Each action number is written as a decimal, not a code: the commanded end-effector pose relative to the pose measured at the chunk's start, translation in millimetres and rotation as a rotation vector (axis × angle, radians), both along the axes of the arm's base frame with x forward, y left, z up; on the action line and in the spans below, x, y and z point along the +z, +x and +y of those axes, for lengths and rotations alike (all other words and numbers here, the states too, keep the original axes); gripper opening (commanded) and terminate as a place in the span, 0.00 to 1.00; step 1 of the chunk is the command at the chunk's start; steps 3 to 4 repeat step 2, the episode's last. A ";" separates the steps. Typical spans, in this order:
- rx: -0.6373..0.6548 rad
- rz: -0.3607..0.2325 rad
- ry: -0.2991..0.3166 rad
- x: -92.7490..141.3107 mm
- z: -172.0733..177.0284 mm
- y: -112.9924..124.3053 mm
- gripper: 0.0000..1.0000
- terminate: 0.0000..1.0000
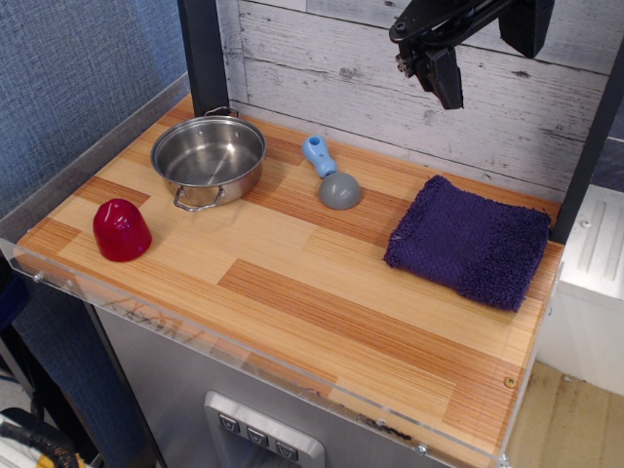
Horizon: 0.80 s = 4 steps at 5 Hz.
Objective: Move the cloth to the top-right corner of the counter.
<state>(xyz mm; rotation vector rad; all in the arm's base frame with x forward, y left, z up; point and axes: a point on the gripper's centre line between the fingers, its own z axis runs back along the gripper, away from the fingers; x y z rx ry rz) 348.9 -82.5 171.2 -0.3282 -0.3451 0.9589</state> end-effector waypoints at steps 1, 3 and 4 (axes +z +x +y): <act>0.001 -0.043 -0.007 14.6 -0.4 -6.2 1.00 0.00; 0.001 -0.043 -0.007 14.6 -0.4 -6.2 1.00 1.00; 0.001 -0.043 -0.007 14.6 -0.4 -6.2 1.00 1.00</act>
